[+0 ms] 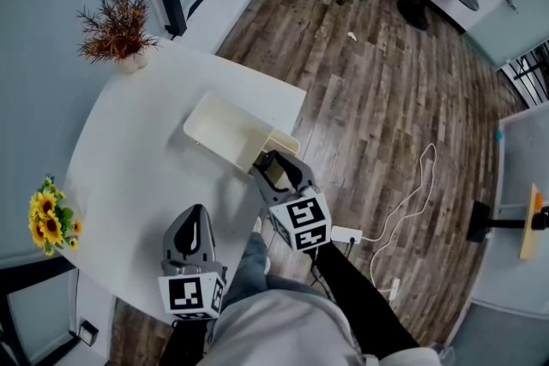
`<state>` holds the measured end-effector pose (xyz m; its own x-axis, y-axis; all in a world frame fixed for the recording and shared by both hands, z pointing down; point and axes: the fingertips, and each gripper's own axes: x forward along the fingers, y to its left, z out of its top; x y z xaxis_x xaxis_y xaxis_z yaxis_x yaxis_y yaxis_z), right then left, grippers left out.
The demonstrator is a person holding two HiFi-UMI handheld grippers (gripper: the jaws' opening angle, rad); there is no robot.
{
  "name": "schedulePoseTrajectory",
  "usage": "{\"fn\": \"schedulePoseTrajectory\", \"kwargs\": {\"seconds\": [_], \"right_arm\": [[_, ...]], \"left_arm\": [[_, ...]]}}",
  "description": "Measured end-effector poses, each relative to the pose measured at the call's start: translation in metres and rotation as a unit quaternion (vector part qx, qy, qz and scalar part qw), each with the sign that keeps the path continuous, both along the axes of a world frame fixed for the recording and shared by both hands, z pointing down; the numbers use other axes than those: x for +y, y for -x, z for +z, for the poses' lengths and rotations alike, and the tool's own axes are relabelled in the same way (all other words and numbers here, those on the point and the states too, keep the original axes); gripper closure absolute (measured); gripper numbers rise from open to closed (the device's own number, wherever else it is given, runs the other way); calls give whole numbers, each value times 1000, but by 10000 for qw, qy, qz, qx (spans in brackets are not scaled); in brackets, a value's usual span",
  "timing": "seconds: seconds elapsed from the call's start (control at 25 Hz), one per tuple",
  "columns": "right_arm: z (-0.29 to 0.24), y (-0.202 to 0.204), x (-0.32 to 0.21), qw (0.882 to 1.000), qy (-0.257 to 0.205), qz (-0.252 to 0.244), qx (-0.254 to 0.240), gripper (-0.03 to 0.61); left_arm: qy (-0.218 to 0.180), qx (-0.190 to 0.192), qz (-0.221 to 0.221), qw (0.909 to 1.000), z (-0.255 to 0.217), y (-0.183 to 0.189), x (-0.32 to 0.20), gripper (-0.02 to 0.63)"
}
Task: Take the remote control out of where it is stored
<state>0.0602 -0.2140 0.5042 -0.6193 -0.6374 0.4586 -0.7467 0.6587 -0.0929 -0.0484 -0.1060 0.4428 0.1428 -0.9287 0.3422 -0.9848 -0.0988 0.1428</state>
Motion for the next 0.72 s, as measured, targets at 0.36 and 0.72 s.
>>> {"fn": "schedulePoseTrajectory", "kwargs": {"seconds": [0.36,0.72], "right_arm": [[-2,-5,1,10000,-27,86,31,380],[-2,-8,0,9999,-30,152,0,380]], "left_arm": [[-46,0,-6,10000,-3,1,2,604],[-58,9,-33,10000,-2,2,4,604]]}}
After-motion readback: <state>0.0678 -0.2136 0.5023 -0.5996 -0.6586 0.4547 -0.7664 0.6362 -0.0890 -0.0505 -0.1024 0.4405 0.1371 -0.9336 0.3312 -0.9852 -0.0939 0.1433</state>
